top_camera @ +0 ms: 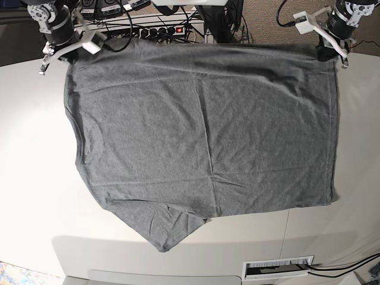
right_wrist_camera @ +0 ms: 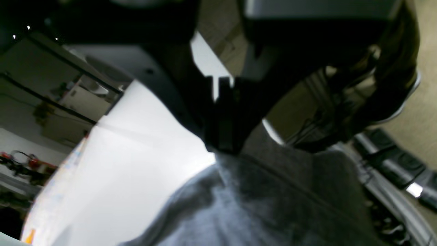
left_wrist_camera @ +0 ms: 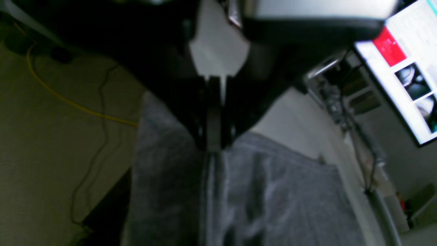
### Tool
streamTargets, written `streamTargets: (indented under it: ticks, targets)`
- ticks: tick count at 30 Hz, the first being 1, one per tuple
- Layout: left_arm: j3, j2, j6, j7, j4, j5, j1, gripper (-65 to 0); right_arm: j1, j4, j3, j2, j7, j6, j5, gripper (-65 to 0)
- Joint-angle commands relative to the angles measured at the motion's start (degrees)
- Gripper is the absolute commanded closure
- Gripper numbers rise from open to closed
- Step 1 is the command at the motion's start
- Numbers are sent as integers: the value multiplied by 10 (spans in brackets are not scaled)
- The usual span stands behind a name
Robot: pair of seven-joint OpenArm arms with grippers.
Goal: Fold the T-shirt properly
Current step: 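Lift the shoulder edge with both grippers and pull it toward the robot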
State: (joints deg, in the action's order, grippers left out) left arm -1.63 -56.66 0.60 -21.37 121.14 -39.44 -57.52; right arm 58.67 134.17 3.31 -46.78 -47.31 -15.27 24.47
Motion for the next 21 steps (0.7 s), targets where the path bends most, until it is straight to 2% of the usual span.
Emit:
streamTargets:
  ticks: [1, 3, 5, 8, 14, 21]
  targets:
    - [15, -7, 24, 2, 9, -5, -4, 0, -9, 8, 12, -7, 0, 11, 3, 0]
    - [38, -7, 40, 14, 9, -4, -2, 0, -34, 8, 20, -6, 3, 16, -7, 0]
    - [55, -6, 41, 23, 9, 10, 11, 0, -64, 8, 20, -4, 13, 18, -25, 0]
    - [60, -6, 41, 28, 8, 55, 52, 0, -104, 8, 20, 9, 20, 18, -47, 0]
    - [59, 1, 41, 64, -6, 147, 133, 0, -148, 8, 20, 33, 29, 18, -52, 0]
    - [59, 48, 40, 98, -62, 214, 223, 0, -224, -9, 12, 54, 57, 17, -90, 0]
